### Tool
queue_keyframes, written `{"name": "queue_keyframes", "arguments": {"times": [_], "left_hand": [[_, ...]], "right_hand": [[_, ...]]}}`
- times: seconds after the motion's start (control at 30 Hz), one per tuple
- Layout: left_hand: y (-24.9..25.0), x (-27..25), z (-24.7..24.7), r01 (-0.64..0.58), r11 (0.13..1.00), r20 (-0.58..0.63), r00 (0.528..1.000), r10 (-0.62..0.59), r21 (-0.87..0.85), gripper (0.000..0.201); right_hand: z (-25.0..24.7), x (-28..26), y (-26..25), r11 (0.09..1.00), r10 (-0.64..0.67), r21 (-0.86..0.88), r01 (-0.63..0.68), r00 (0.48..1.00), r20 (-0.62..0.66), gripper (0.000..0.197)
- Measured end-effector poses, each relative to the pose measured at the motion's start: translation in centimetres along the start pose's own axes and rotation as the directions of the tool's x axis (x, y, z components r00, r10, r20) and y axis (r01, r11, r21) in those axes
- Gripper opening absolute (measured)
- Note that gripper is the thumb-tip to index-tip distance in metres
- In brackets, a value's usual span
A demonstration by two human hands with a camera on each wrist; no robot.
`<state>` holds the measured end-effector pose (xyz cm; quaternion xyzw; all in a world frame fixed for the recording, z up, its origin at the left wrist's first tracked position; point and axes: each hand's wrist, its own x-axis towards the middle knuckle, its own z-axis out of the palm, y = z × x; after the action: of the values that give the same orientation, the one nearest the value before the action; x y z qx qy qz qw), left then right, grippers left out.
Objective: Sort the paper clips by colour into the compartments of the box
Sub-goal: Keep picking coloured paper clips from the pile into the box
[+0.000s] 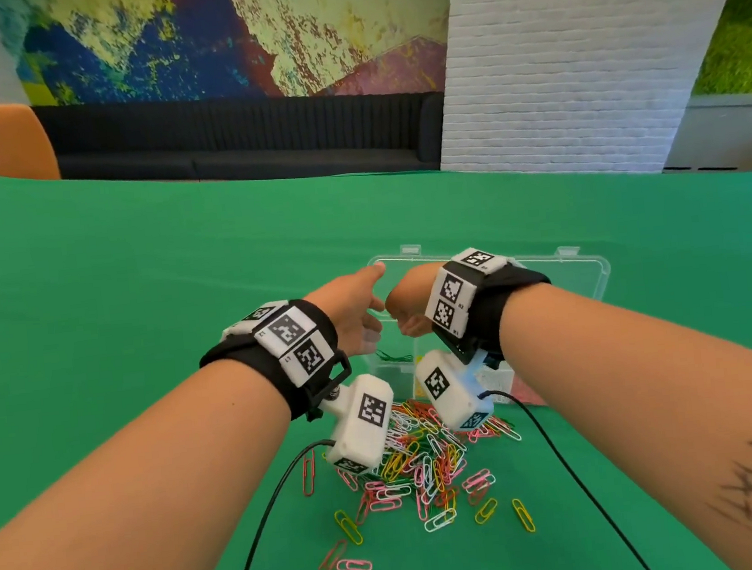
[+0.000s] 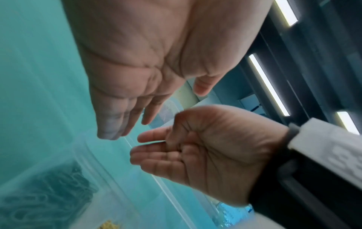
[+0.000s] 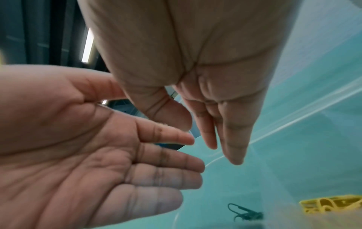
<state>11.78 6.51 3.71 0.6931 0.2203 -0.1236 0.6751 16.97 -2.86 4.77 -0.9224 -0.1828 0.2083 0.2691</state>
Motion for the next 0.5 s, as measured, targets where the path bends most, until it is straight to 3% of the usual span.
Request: {"name": "queue_keyframes", "arguments": {"times": [0.13,0.2,0.27,0.33,0.4,0.5], "left_hand": [[-1.2,-1.9,-0.1,-0.128,0.974,-0.053,0.989,0.14,0.187,0.05],[-2.1,-3.0,-0.4,-0.194,0.9,-0.042,0.973,0.227,0.39,0.033],[-3.3,-4.1,-1.0,-0.261,0.791,0.047,0.958,0.283,0.554,0.016],[-4.6,-5.3,-1.6,-0.284,0.707,0.162,0.958,0.236,0.648,0.005],[-5.9,-6.4,-1.8,-0.261,0.614,0.234,0.964,0.125,0.745,0.007],[-7.7,-7.2,-1.7,-0.174,0.379,0.202,0.979,-0.036,0.909,0.007]], "right_hand": [[0.3,-1.4,1.7,0.998,-0.016,0.066,0.018,0.999,-0.035,0.03],[0.3,-3.4,2.4,0.997,-0.069,-0.027,0.067,0.995,-0.077,0.024],[0.3,-5.8,3.7,0.988,-0.143,-0.075,0.137,0.986,-0.081,0.018],[0.6,-8.2,5.0,0.975,-0.173,-0.149,0.167,0.985,-0.027,0.011],[1.2,-9.9,6.2,0.966,-0.121,-0.224,0.13,0.991,0.054,0.009],[2.6,-11.3,7.9,0.943,-0.03,-0.326,0.071,0.991,0.129,0.01]]}}
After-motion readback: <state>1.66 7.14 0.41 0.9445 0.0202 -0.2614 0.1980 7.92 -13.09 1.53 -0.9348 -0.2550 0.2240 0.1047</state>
